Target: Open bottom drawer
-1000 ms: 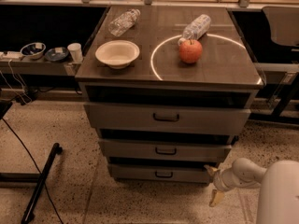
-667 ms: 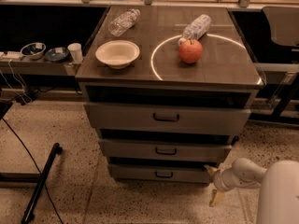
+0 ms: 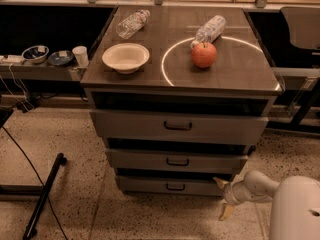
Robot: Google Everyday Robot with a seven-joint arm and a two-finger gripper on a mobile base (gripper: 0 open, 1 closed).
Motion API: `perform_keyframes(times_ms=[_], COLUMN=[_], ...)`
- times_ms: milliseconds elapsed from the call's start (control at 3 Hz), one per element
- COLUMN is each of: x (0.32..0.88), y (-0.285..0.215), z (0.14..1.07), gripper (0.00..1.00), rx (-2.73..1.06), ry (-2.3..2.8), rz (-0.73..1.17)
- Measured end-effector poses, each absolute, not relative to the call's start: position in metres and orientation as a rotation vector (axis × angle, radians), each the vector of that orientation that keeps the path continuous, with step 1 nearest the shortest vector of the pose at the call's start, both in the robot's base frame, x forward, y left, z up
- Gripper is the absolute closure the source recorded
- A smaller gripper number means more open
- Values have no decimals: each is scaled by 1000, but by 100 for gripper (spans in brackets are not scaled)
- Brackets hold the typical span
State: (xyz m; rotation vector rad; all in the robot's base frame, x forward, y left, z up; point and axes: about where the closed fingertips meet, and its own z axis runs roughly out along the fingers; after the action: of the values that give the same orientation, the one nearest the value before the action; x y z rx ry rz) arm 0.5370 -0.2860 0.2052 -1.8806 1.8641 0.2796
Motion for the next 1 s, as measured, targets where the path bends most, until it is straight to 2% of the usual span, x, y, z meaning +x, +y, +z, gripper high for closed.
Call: perform_keyframes(times_ms=[333, 667, 1000], x=[542, 549, 555], y=[-274, -262, -251], z=[197, 195, 190], gripper=[0, 6, 3], rx=[-1902, -1930, -1940], ry=[1849, 1838, 1837], rz=[269, 249, 247])
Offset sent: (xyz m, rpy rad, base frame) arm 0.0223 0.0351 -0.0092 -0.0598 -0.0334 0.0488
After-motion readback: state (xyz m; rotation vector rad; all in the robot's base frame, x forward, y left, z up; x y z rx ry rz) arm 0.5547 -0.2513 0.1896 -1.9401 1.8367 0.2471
